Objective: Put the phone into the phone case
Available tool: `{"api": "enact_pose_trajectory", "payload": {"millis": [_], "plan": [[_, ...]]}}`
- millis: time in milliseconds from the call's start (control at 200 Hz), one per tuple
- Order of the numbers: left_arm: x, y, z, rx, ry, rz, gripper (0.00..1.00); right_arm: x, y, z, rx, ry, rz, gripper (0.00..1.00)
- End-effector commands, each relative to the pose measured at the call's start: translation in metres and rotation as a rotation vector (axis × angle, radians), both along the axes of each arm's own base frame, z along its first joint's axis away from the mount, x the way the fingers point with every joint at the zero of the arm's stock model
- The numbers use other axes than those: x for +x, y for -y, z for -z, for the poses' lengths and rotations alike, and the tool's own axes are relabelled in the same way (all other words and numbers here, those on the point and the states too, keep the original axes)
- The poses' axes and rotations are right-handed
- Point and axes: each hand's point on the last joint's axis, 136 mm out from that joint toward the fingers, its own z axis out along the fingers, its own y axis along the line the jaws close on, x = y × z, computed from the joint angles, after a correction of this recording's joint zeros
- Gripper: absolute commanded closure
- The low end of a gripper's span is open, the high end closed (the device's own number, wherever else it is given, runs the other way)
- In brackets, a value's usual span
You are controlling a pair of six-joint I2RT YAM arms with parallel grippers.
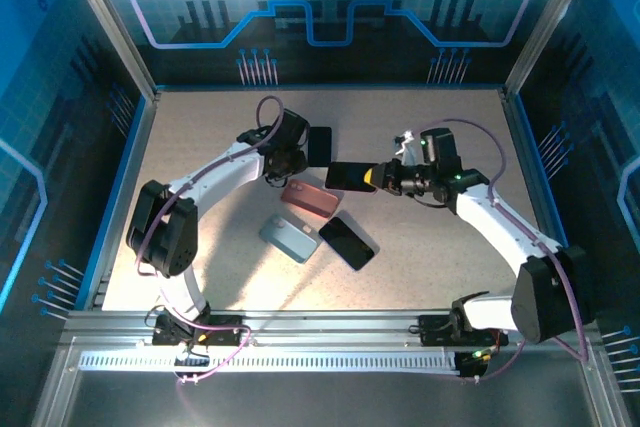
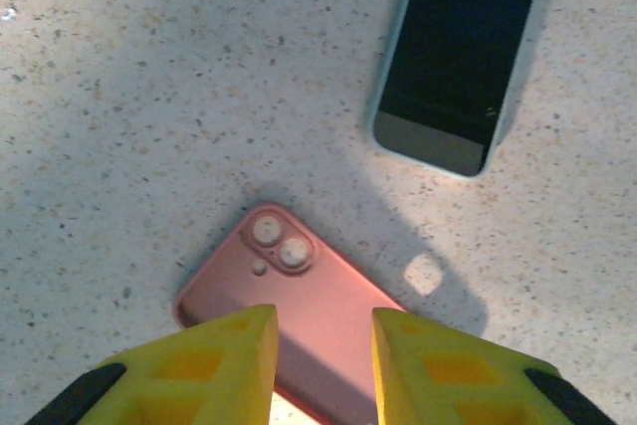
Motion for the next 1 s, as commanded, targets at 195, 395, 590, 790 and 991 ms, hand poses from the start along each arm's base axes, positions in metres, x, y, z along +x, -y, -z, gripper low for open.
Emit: {"api": "enact_pose_trajectory", "payload": {"millis": [195, 395, 590, 790, 991], "plan": [[0.042, -0.039, -0.004, -0.066, 0.057, -0.004, 0.67, 0.017, -0.034, 0.013, 0.031, 0.001, -0.031, 1.00], [0.047, -0.038, 0.028, -0.089, -0.014, 0.002, 0.68, 0.028, -0.050, 0.033, 0.077, -0.044, -0.042, 1.00], [0.033, -0.035, 0.061, -0.151, -0.041, 0.018, 0.72, 0.034, -0.065, 0.045, 0.116, -0.069, -0.033, 1.00], [0.014, -0.030, 0.079, -0.202, -0.077, 0.036, 0.73, 0.038, -0.072, 0.057, 0.142, -0.097, -0.028, 1.00], [-0.005, -0.024, 0.094, -0.255, -0.117, 0.030, 0.73, 0.036, -0.074, 0.067, 0.135, -0.122, -0.042, 1.00]]}}
